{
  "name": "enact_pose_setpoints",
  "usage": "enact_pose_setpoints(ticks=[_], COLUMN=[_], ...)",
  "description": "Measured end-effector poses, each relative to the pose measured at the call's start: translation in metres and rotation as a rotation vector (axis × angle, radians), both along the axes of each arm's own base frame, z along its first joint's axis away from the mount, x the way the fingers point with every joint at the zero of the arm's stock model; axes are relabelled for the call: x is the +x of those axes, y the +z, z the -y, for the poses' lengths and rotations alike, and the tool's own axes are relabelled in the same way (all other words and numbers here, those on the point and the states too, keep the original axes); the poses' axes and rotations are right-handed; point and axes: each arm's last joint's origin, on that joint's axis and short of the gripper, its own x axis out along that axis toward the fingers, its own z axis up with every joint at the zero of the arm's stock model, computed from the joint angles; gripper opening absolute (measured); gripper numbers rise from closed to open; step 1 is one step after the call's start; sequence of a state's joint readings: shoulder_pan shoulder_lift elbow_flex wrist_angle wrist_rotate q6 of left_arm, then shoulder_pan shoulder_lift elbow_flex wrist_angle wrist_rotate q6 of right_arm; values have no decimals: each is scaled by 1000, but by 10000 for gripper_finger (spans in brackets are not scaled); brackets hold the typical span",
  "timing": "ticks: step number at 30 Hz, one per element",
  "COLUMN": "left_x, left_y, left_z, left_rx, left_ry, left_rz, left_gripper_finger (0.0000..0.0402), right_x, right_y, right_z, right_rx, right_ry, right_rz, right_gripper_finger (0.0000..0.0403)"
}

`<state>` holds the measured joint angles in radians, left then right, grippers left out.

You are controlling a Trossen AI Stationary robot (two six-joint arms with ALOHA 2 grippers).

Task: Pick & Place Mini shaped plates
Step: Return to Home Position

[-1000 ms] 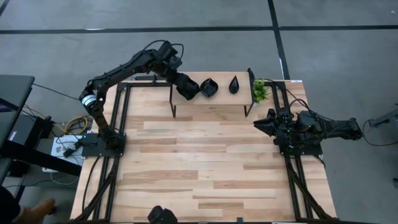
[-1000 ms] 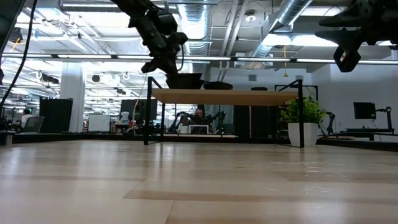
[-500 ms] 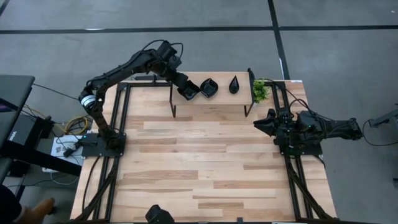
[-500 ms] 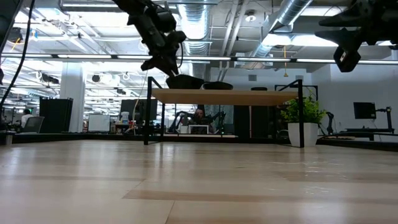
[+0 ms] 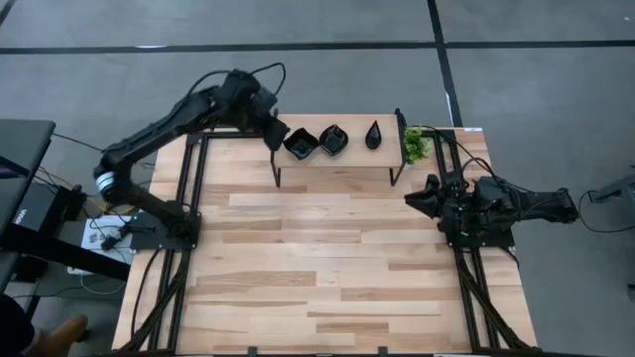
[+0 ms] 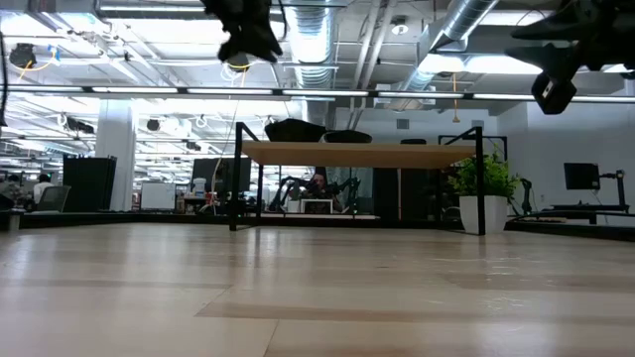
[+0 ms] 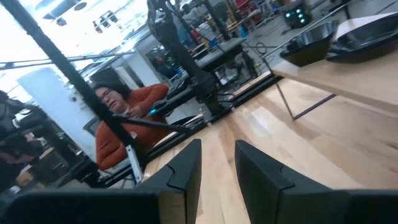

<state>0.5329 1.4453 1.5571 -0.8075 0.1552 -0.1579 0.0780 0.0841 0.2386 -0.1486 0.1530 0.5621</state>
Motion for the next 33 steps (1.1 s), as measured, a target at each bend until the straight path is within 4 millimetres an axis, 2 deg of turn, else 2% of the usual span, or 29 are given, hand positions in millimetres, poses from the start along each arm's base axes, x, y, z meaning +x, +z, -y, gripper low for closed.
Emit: enact_pose_setpoints(ticks=[8,15,18,23,33], left_x=[-34,-75,-86,-96,-123], left_y=[-7,-42,-59,-83,-120], left_z=[61,100,109,124,137], left_rx=[138,116,36,84,94], left_ry=[-112,-200,-182,-275,-358], left_rz=[213,284,338,473,624], left_gripper_finger=[99,99,99,99,99], right_x=[0,0,0,0,0], right_y=[0,0,0,1,2], right_z=[-1,-1,-1,-1,-2], right_rx=[-3,-2,19,8,-12], right_ry=[39,39,40,40,52], right_rz=[-1,0,1,14,25], right_gripper_finger=[92,92,92,92,92])
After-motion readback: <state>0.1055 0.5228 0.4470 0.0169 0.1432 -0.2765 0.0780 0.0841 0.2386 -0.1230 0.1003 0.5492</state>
